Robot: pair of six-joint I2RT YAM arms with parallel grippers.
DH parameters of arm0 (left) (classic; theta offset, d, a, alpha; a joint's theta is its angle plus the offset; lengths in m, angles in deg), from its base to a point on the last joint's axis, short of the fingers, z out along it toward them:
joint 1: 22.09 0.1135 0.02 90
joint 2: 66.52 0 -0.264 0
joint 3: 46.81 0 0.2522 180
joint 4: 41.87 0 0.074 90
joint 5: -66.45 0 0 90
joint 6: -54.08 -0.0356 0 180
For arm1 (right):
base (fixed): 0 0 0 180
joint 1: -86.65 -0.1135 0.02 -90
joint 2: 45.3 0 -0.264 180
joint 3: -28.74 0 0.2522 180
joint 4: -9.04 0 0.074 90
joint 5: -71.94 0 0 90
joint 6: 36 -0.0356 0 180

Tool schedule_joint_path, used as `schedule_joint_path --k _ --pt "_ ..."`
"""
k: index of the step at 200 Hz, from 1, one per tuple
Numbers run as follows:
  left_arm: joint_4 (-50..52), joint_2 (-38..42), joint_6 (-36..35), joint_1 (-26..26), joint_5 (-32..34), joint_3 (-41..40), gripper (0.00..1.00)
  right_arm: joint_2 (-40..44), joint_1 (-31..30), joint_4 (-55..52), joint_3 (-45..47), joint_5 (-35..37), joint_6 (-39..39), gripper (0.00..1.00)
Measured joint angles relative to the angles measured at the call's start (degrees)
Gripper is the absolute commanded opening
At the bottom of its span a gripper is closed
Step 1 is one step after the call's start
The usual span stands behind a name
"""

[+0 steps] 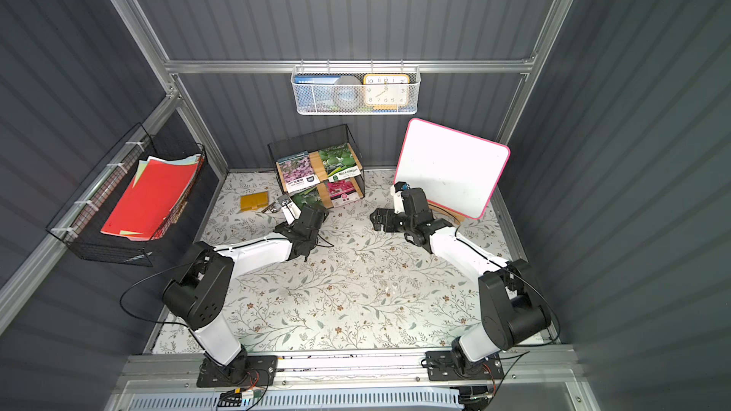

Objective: Take the seed bag off the shelf
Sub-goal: Move the shelf to the center of the board.

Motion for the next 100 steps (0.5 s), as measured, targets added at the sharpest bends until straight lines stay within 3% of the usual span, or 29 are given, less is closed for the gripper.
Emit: schedule_joint_path --k 100 --pt "-6.1 1.8 -11.7 9.1 -10.3 -2.7 1.00 -3.5 0.0 4.3 -0.7 -3.0 0.3 0.93"
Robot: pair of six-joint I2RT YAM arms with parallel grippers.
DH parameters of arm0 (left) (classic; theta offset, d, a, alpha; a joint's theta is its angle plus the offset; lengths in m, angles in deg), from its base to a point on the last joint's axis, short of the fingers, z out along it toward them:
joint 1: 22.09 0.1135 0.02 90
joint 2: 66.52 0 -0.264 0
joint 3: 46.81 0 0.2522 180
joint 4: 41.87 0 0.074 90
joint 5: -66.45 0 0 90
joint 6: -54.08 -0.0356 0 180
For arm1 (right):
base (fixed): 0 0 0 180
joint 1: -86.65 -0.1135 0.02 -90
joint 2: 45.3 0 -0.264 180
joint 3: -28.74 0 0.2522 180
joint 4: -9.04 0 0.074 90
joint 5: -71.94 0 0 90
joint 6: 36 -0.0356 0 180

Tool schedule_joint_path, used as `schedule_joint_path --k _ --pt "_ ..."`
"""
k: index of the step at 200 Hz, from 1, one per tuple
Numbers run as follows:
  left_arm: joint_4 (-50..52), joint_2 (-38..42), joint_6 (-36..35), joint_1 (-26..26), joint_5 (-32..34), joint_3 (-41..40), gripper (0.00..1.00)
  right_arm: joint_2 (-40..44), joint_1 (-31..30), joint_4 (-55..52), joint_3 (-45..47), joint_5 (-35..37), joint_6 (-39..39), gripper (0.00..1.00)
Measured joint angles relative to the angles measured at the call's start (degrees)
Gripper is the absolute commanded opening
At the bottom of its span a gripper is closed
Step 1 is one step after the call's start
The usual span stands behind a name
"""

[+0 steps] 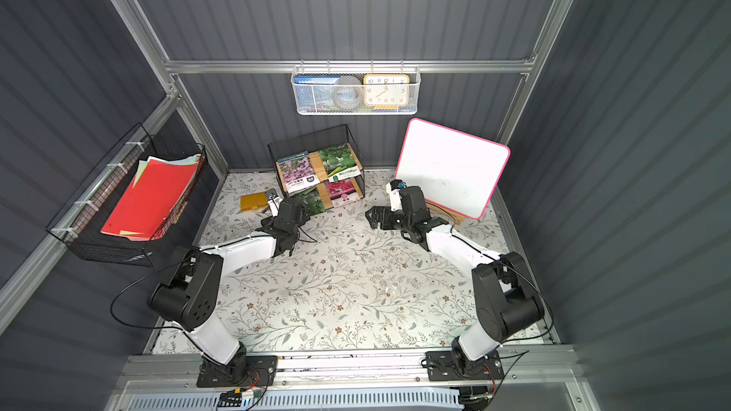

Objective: Take the seed bag off the shelf
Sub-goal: Move the shelf to the center of the board.

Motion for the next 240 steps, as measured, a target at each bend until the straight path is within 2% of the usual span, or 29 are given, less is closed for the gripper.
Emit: schedule_joint_path --k 58,161,196,222,240 --pt "-0.1 -8.7 -2.0 0.7 -3.1 7.0 0.98 -2.3 0.0 0.4 -1.1 -0.7 0.4 0.93" --pt "2.5 -14.5 -1.4 2.8 -1.9 13.0 0.76 -7.4 0.0 3.5 -3.6 -1.8 1.2 0.92" --pt "2.4 -15.8 -1.8 2.9 -1.9 14.1 0.64 -10.5 0.0 6.1 -5.6 -1.2 0.6 0.89" --pt "2.3 -15.8 -2.3 2.9 -1.9 14.1 0.45 -13.9 0.0 8.3 -8.5 -0.6 -0.7 0.87" --pt "2.3 -15.8 -2.6 2.9 -2.1 14.1 0.44 -16.7 0.0 9.8 -11.2 0.5 -1.8 0.85"
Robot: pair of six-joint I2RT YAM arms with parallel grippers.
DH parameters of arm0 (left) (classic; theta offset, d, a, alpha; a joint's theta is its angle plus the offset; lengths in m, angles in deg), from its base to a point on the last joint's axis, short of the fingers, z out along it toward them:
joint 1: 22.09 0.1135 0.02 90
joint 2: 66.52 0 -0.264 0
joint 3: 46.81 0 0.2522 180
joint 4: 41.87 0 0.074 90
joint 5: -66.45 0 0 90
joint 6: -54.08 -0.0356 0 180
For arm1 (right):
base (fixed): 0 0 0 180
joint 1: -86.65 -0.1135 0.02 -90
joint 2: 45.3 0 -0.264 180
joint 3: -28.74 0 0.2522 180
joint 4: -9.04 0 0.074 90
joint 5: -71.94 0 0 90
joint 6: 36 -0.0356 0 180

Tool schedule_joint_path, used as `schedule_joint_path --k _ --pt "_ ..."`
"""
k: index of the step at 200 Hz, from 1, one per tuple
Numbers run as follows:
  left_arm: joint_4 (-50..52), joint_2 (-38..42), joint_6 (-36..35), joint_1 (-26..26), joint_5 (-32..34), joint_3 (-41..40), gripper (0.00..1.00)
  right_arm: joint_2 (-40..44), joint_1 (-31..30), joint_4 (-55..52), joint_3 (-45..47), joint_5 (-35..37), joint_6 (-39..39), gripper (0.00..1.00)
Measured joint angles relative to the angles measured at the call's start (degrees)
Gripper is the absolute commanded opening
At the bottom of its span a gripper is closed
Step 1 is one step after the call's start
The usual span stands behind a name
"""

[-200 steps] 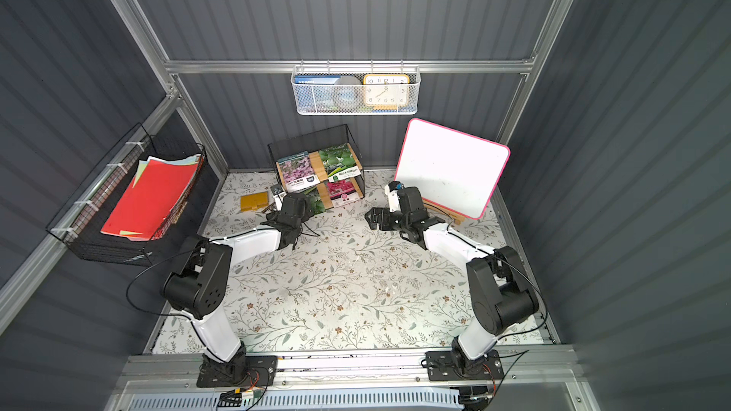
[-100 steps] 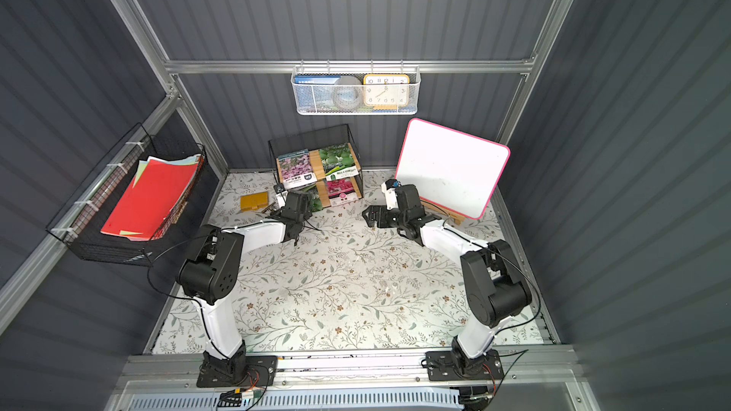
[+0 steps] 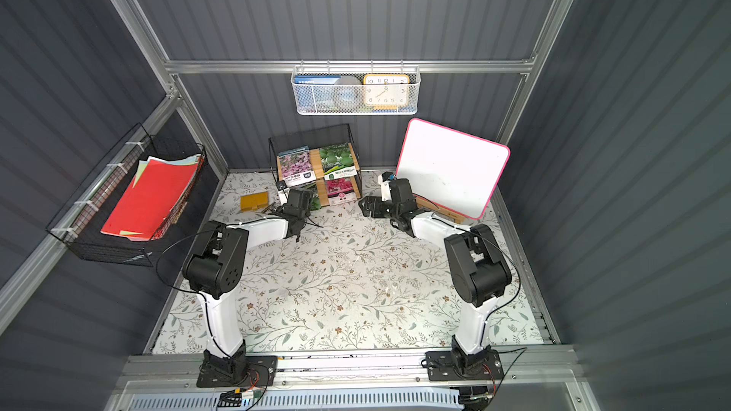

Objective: Take the seed bag off the shelf
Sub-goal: Move the shelf to the center of the board.

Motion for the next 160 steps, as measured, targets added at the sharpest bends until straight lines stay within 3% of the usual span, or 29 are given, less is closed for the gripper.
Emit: schedule_joint_path --k 61,138,160 --pt "-0.3 0.0 -0.2 0.0 -0.2 -0.1 0.38 -11.3 -0.1 0.2 -13.8 5.5 -0.9 0.73" --pt "-1.2 0.0 -0.6 0.0 -1.2 -0.4 0.33 -20.8 -0.9 -4.5 -27.1 9.0 3.3 0.70" --pt "-1.3 0.0 -0.8 0.0 -1.4 -0.4 0.33 -23.6 -0.9 -4.5 -29.6 9.0 3.1 0.64"
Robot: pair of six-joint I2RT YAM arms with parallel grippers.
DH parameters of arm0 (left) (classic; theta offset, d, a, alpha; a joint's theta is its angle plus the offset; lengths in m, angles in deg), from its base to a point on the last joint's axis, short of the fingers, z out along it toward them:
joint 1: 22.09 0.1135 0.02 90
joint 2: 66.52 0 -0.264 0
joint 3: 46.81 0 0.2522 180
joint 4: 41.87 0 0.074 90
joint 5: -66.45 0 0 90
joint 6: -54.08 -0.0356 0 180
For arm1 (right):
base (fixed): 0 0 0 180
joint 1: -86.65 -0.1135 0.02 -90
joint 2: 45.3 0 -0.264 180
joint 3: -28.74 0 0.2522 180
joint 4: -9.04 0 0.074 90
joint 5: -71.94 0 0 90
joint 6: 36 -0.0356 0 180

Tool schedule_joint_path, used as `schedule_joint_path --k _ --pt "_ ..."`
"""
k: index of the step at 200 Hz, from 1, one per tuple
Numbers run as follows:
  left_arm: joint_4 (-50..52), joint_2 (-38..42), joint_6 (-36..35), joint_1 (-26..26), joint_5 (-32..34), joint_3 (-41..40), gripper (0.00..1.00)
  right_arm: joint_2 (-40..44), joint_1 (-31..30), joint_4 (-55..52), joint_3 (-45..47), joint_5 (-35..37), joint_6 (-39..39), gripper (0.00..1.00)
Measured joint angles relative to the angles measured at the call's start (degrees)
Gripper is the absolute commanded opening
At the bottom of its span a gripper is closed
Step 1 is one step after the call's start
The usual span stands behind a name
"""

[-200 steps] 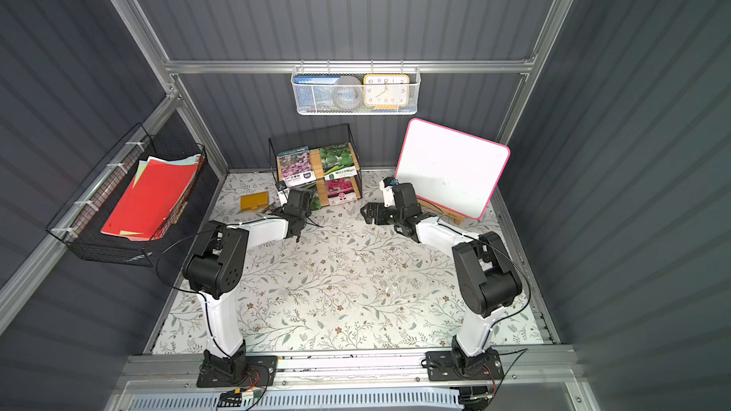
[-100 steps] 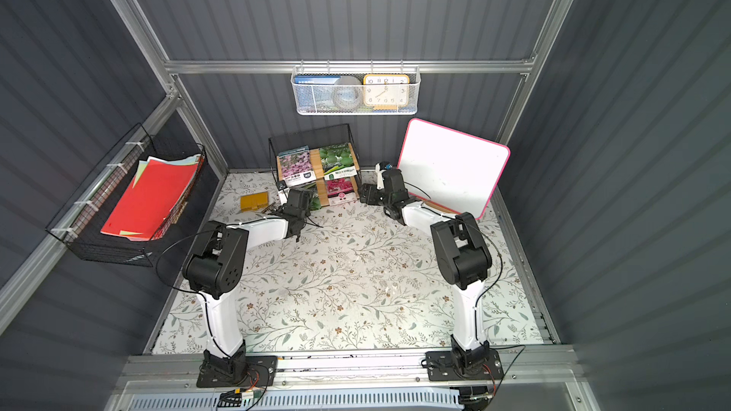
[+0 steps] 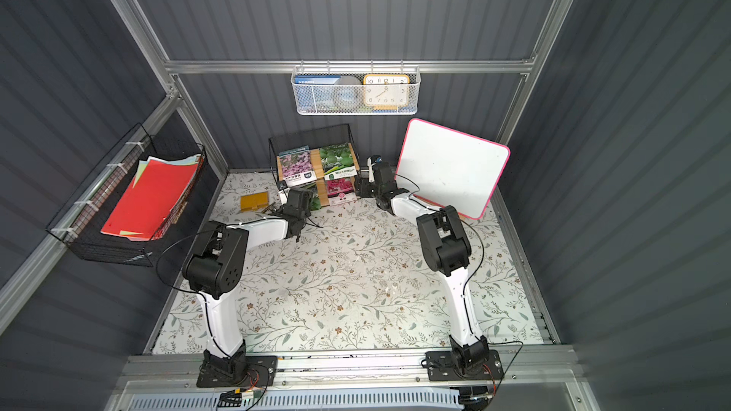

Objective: Take the seed bag off the shelf
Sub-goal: Move the shelf to the center of the board.

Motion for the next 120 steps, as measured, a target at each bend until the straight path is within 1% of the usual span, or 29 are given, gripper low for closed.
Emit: schedule_joint_path --k 20,52,105,120 --pt "-0.3 0.0 -0.2 0.0 -0.1 0.0 0.31 -2.8 0.0 -0.3 -3.1 -0.3 -0.5 0.58" --pt "-0.4 0.0 -0.4 0.0 -0.4 -0.1 0.31 -6.5 -0.3 -1.5 -8.0 -0.7 -1.2 0.55" --pt "-0.8 0.0 -0.6 0.0 -0.9 -0.2 0.31 -7.9 -1.0 -3.0 -9.9 -0.2 -2.0 0.40" --pt "-0.8 0.0 -0.7 0.0 -0.9 -0.2 0.31 -8.1 -1.1 -3.2 -10.2 0.2 -2.0 0.34"
